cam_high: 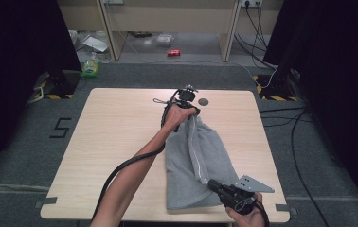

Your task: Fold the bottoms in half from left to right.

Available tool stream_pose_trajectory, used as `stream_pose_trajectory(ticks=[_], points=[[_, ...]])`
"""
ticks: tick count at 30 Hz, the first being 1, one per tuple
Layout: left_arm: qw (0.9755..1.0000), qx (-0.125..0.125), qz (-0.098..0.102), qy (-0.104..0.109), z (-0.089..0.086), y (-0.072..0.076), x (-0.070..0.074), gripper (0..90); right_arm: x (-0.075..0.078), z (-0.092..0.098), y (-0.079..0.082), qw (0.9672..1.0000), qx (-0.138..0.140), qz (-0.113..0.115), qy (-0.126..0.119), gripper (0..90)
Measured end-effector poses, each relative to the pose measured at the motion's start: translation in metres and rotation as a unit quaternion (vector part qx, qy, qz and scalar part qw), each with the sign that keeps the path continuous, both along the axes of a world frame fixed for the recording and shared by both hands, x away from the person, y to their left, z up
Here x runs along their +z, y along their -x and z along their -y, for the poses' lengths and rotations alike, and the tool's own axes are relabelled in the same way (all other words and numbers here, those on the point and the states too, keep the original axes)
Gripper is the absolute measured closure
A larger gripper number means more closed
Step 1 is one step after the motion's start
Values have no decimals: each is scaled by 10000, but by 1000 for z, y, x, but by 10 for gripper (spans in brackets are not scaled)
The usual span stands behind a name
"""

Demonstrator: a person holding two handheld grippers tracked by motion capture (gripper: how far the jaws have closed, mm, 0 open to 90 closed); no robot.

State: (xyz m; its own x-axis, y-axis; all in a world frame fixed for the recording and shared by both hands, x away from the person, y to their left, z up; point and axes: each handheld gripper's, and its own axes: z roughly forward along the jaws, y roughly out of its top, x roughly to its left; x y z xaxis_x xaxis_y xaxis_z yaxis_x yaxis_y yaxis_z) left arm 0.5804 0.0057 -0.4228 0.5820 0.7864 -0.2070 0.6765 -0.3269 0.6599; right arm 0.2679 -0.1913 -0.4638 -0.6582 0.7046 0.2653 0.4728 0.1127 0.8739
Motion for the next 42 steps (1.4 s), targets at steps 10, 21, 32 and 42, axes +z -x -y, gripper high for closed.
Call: stream_pose_trajectory(ticks=[10,21,32,42], points=[[9998,-62,102,129,10,-1,1,625,-6,3,-1,9997,-111,-92,202,861],[9999,69,88,-64,-31,-1,-5,505,-8,14,6,9989,-327,-55,345,861],[9994,309,-76,-124,-79,-1,-25,459,-2,41,17,9959,-802,112,406,861],[9993,306,-156,-140,-90,3,-37,427,-14,49,10,9939,-909,-320,529,727]])
